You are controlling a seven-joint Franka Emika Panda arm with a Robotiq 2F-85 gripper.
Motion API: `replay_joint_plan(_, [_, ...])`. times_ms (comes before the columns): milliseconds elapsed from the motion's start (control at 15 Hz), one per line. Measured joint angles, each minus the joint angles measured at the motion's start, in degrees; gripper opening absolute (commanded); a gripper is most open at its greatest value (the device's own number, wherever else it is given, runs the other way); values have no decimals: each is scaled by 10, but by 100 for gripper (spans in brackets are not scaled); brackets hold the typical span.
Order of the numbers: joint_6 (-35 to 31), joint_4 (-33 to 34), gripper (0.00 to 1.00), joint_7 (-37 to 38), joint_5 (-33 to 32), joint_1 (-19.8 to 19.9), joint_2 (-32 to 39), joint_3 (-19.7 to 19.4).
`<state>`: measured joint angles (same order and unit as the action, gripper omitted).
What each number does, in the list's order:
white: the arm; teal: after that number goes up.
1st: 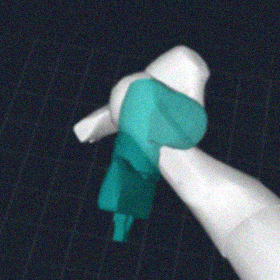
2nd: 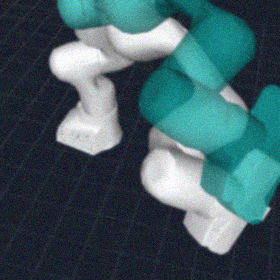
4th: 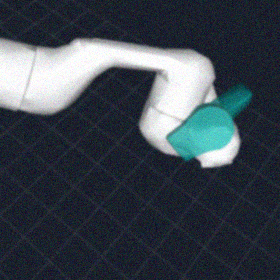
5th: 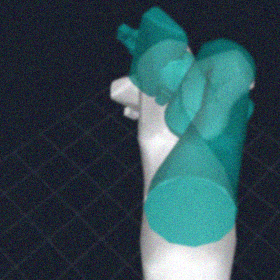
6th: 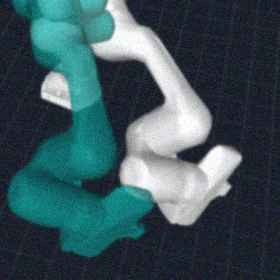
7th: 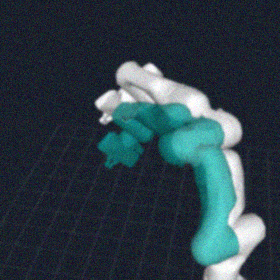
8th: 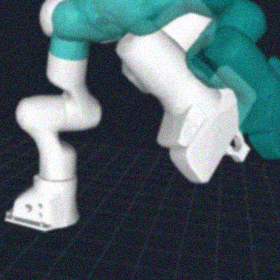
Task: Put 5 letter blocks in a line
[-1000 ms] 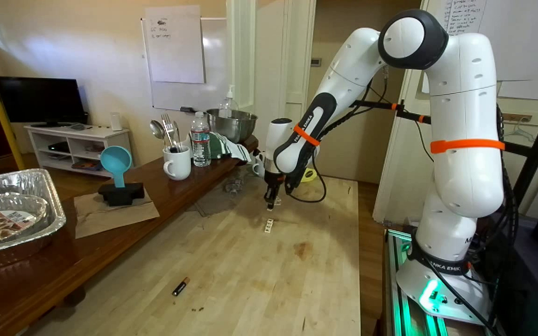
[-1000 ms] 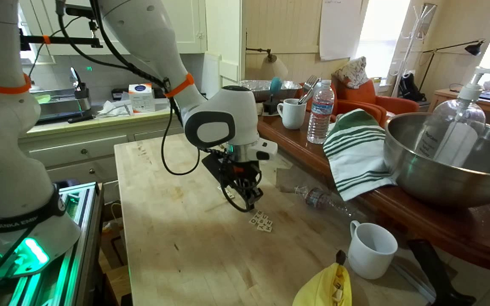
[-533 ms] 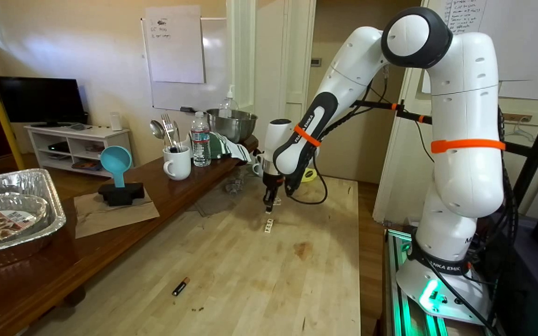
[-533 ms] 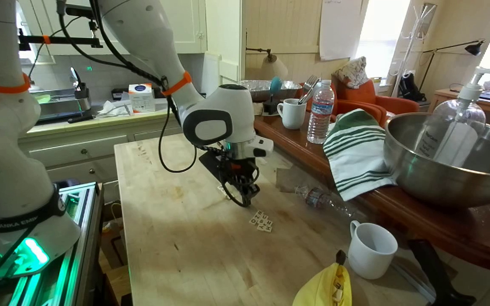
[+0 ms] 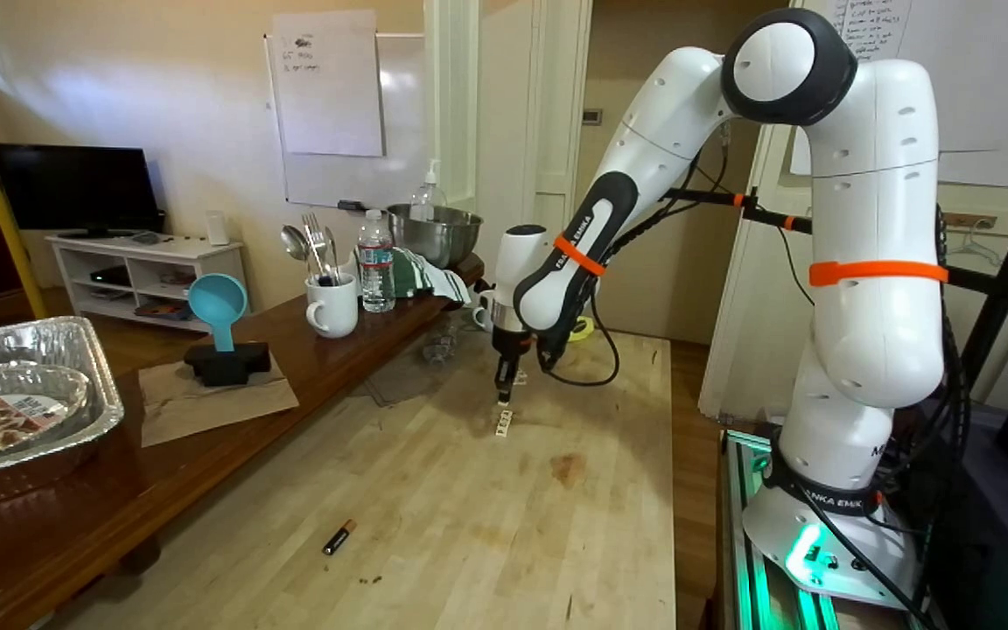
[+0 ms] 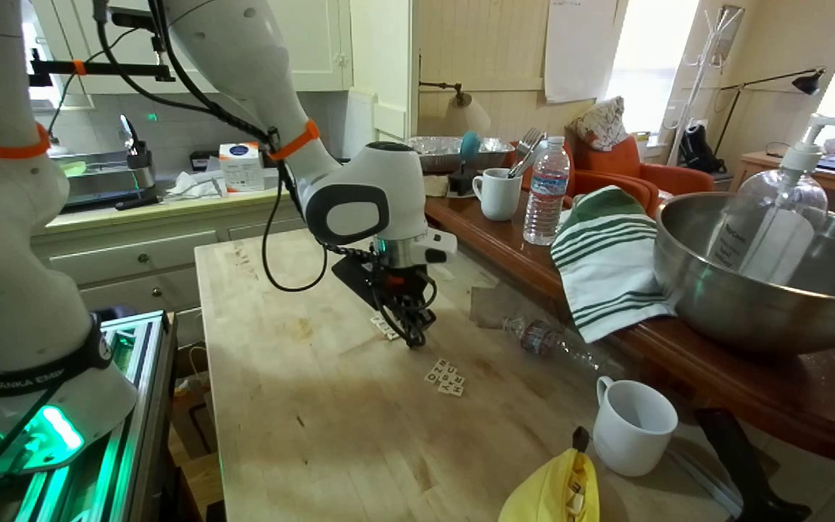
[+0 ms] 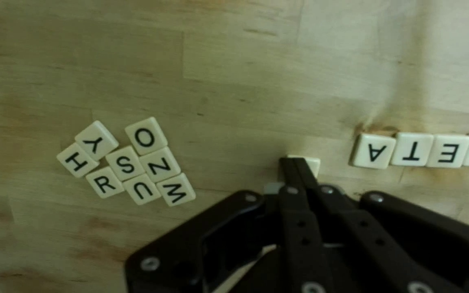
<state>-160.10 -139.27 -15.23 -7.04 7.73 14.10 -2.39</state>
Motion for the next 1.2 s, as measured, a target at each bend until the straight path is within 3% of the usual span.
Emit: replay_joint_plan(1200, [0,-26,0,-40,-1,-5,-18,11])
